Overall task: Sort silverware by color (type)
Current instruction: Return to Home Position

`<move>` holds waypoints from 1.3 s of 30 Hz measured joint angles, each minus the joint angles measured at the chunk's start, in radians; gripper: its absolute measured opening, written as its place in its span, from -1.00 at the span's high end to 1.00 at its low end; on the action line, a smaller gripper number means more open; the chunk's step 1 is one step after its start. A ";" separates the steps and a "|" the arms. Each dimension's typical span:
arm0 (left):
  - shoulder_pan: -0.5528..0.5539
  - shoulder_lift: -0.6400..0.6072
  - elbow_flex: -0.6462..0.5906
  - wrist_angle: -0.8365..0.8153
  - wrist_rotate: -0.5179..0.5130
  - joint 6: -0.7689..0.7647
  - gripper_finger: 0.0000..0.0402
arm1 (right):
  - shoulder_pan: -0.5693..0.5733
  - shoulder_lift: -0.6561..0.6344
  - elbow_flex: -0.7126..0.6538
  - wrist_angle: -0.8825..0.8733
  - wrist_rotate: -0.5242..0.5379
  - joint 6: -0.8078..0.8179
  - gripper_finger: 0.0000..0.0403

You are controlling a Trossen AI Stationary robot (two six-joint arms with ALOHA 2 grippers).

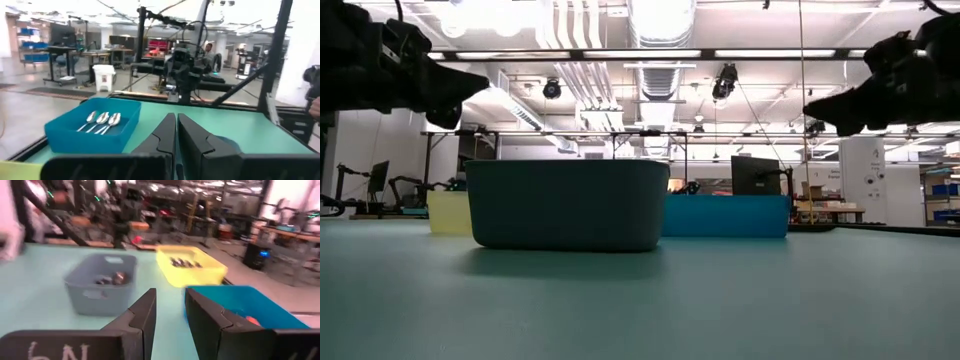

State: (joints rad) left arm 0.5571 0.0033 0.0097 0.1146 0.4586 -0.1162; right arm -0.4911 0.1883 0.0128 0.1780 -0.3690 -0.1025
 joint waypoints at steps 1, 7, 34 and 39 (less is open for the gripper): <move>0.000 0.000 0.000 -0.002 -0.011 -0.002 1.00 | 0.000 0.001 0.000 -0.013 0.020 -0.023 0.53; 0.000 0.018 0.000 -0.040 -0.145 -0.048 1.00 | 0.000 0.016 0.000 -0.035 0.098 -0.005 0.53; 0.000 0.054 0.000 -0.040 -0.161 -0.050 1.00 | 0.029 -0.009 -0.002 -0.070 0.108 -0.029 0.53; 0.000 0.055 0.000 -0.040 -0.161 -0.050 1.00 | 0.076 -0.060 -0.002 -0.089 0.108 -0.036 0.53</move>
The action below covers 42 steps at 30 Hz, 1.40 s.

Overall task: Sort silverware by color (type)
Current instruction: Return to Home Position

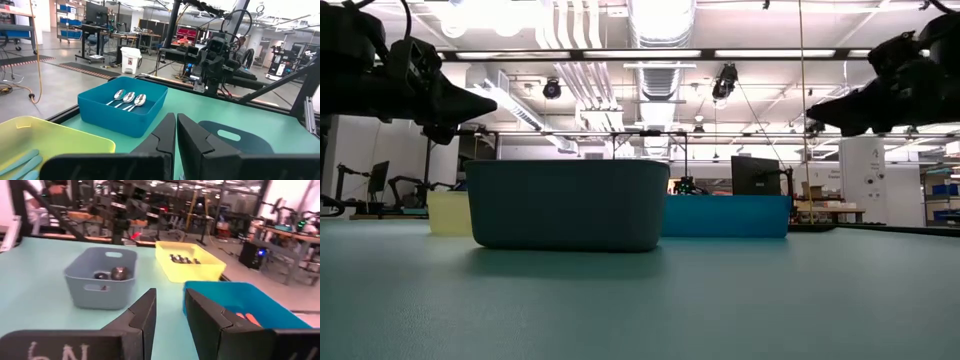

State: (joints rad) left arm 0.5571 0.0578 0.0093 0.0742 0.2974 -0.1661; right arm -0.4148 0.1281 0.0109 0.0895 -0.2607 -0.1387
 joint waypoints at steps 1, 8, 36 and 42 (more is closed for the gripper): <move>0.000 0.000 0.000 0.000 0.000 0.000 1.00 | 0.014 -0.016 0.000 -0.016 0.000 -0.012 0.53; 0.000 0.000 0.000 0.000 0.000 0.000 1.00 | 0.144 -0.125 0.000 -0.045 0.051 -0.070 0.53; 0.000 0.002 0.000 0.000 0.000 0.000 1.00 | 0.215 -0.128 0.000 -0.083 0.263 0.138 0.53; 0.000 0.002 0.000 0.000 0.000 0.000 1.00 | 0.258 -0.128 0.000 -0.084 0.262 0.052 0.53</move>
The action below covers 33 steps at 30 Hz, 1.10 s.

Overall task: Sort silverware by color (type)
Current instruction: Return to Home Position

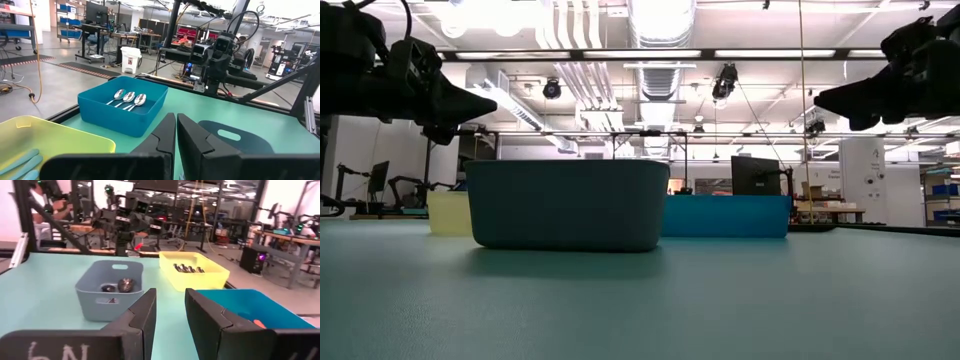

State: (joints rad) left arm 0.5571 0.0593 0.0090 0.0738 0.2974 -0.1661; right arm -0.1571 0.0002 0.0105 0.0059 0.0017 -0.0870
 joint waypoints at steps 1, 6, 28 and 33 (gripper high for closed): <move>0.000 0.000 0.000 0.000 0.000 0.000 1.00 | 0.009 0.000 0.000 0.000 0.000 -0.007 0.53; 0.000 0.000 0.000 0.000 0.000 0.000 1.00 | 0.029 0.000 0.000 0.000 -0.001 0.017 0.53; 0.000 0.000 0.000 0.000 0.000 0.000 1.00 | 0.028 0.014 -0.001 0.013 -0.001 0.035 0.53; 0.000 0.000 0.000 0.000 0.000 0.000 1.00 | 0.028 0.014 -0.001 0.014 -0.001 0.035 0.53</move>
